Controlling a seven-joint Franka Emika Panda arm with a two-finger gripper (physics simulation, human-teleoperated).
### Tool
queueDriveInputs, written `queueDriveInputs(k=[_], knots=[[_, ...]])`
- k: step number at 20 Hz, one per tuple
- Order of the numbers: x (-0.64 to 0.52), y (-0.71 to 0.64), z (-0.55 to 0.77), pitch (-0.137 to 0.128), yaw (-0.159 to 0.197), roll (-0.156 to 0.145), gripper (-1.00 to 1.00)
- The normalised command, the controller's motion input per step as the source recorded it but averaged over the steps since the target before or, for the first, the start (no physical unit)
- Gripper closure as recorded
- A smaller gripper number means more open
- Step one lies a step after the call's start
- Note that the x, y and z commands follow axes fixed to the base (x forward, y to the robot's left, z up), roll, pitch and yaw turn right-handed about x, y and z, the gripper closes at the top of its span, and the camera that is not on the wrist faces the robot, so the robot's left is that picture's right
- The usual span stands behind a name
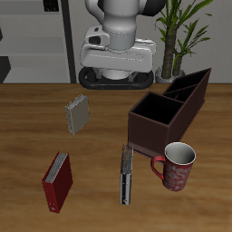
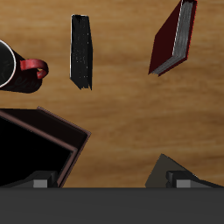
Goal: Place the red mug into the left desk caddy's left compartment
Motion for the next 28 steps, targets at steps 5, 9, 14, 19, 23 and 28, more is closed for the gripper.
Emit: queueDriveInputs(k=[5, 9, 14, 19, 23, 28], knots=[[0.36, 0.38, 0.14, -0.023, -0.015, -0.006, -1.0], [0.24, 0.4, 0.07, -0.027, 0.008, -0.016, -1.0], [0.26, 0.55, 0.01, -0.04, 0.033, -0.001, -1.0], [0.2, 0.43, -0.06, -0.03, 0.05, -0.006, -1.0], [0.32, 0.4, 0.01, -0.058, 0.051, -0.017, -1.0], [0.26, 0.14, 0.0, -0.02, -0.008, -0.021, -1.0]])
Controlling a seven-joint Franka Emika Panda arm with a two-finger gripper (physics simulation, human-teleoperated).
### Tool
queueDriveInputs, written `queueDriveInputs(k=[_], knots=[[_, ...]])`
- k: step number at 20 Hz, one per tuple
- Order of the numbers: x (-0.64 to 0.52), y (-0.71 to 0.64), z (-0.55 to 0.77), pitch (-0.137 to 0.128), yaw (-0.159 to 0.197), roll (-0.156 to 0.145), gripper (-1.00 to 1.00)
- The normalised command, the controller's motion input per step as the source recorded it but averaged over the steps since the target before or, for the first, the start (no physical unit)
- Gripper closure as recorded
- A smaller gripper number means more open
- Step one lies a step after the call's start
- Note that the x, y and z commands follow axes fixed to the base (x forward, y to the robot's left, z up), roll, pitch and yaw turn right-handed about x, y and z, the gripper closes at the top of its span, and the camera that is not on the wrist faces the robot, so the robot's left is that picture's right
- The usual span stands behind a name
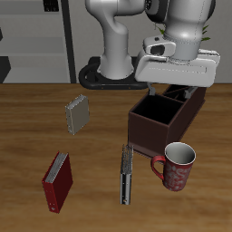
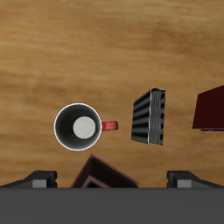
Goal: Place the red mug into the left desk caddy's left compartment
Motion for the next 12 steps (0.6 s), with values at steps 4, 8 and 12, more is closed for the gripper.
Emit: queueDriveInputs(k=[4, 8, 12], knots=[[0.29, 0.16, -0.09, 0.015, -0.051, -0.013, -1.0], [0.09, 0.2, -0.21, 0.028, -0.013, 0.024, -1.0], [0.06, 0.38, -0.32, 0.02, 0.018, 0.019, -1.0]])
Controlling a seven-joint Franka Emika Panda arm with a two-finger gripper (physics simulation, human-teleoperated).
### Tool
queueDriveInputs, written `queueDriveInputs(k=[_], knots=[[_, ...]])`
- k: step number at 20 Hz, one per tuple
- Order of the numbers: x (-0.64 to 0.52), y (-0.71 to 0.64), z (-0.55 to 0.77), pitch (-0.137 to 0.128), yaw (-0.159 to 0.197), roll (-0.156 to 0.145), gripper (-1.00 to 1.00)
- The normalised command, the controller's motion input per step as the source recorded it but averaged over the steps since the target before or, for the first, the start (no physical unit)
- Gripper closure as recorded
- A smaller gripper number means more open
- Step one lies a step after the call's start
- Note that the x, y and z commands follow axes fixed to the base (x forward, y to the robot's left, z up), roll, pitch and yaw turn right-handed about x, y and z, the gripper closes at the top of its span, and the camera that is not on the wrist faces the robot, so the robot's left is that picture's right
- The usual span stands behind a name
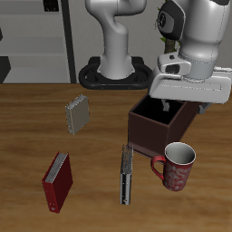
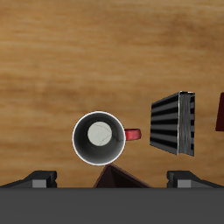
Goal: Place the red mug into the left desk caddy's left compartment
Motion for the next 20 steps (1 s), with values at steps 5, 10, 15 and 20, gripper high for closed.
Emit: queueDriveInputs(k=[5, 10, 15, 20], knots=[[0.01, 0.31, -0.24, 0.026, -0.003, 0.022, -1.0], [0.17, 0.23, -0.17, -0.001, 0.009, 0.011, -1.0], [0.16, 0.08, -0.23, 0.027, -0.019, 0.003, -1.0], [0.07, 0.05, -0.31, 0.039, -0.026, 0.01, -1.0]])
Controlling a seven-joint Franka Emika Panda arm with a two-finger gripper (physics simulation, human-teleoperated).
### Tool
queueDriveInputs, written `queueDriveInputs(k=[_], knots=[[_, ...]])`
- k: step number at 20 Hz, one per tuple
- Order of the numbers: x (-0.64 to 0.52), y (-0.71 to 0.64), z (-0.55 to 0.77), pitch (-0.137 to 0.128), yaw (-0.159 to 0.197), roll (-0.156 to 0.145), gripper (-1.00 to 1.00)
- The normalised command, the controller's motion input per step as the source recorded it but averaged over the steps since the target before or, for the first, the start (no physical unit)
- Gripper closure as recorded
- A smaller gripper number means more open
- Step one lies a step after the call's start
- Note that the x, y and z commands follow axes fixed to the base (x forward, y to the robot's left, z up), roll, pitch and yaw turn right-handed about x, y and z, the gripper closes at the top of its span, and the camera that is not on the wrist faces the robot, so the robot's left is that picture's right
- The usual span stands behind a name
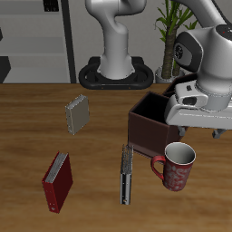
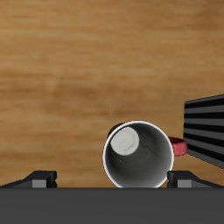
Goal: Place the red mug into the left desk caddy's left compartment
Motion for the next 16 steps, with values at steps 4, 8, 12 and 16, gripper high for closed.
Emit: queueDriveInputs(k=[4, 8, 12, 16], knots=[[0.02, 0.06, -0.37, 0.021, 0.023, 0.012, -1.0], [0.06, 0.0, -0.44, 0.046, -0.016, 0.029, -1.0], [0.0, -0.04, -0.36, -0.016, -0.026, 0.002, -1.0], [-0.11, 0.07, -0.29, -0.04, 0.001, 0.026, -1.0]])
